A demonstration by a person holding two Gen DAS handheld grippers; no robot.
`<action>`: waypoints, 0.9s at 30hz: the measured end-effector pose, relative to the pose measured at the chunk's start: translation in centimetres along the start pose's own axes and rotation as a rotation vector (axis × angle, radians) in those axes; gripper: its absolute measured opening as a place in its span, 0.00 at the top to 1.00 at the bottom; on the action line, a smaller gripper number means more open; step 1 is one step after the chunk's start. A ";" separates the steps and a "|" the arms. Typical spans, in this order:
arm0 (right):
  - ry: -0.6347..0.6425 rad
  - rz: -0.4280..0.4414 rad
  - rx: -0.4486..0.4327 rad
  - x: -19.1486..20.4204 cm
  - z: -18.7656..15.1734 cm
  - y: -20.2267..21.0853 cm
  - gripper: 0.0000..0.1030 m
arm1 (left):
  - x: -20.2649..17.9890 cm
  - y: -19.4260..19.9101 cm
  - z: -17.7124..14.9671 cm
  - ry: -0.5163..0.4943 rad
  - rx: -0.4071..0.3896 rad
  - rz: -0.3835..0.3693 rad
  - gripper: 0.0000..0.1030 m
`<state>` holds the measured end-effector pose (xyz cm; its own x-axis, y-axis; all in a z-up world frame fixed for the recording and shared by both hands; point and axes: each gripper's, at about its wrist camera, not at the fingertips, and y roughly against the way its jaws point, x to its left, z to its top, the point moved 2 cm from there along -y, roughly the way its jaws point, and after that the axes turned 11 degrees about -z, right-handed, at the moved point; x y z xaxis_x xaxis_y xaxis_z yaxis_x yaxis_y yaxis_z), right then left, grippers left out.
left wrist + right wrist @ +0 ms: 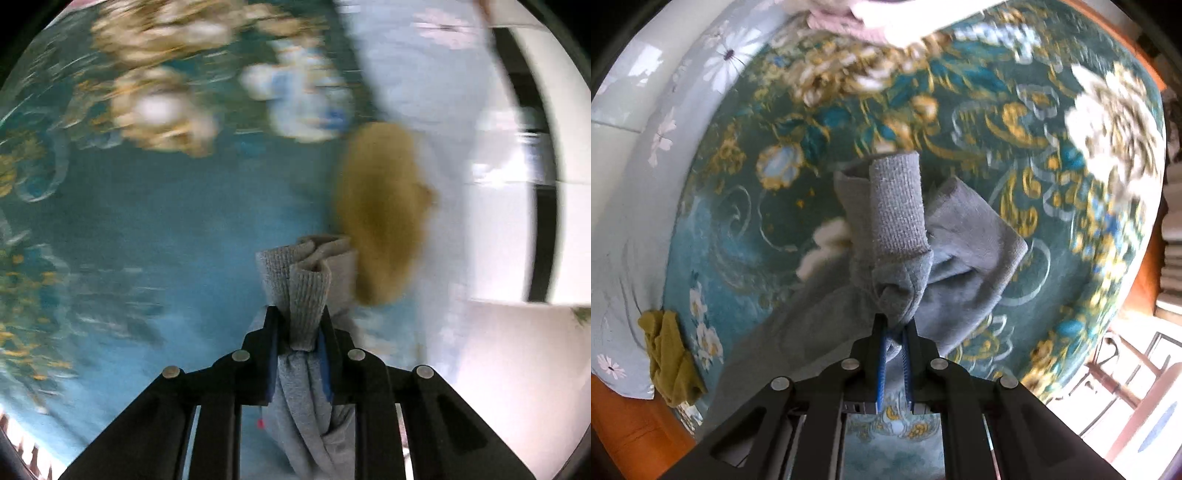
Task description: Fold clothes
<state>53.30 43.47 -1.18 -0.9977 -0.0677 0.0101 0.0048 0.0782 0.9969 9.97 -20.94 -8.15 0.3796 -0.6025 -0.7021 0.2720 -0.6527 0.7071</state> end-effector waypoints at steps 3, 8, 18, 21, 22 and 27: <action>-0.006 -0.014 0.033 -0.1 -1.3 -1.5 0.92 | 3.6 -1.2 0.3 0.076 0.046 0.140 0.82; -0.005 -0.005 0.039 -0.4 -1.7 -2.0 0.91 | 3.3 0.6 0.7 0.059 0.050 0.168 0.83; 0.004 0.078 0.046 -0.7 -1.3 -1.1 0.86 | 0.8 1.9 0.3 0.114 -0.060 0.301 0.71; 0.017 0.111 0.034 -1.4 -1.1 -0.4 0.81 | 0.4 4.0 -0.4 0.144 -0.103 0.309 0.71; 0.019 0.116 0.028 -1.9 -0.9 -0.2 0.81 | 0.1 4.5 -0.7 0.149 -0.110 0.303 0.71; 0.012 0.150 -0.002 -4.3 0.4 0.7 0.73 | -2.9 4.6 -4.2 0.166 -0.080 0.252 0.68</action>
<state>57.60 44.24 -0.61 -0.9847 -0.0676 0.1603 0.1543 0.0864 0.9842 13.80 -20.26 -2.51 0.5816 -0.6529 -0.4853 0.2171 -0.4503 0.8661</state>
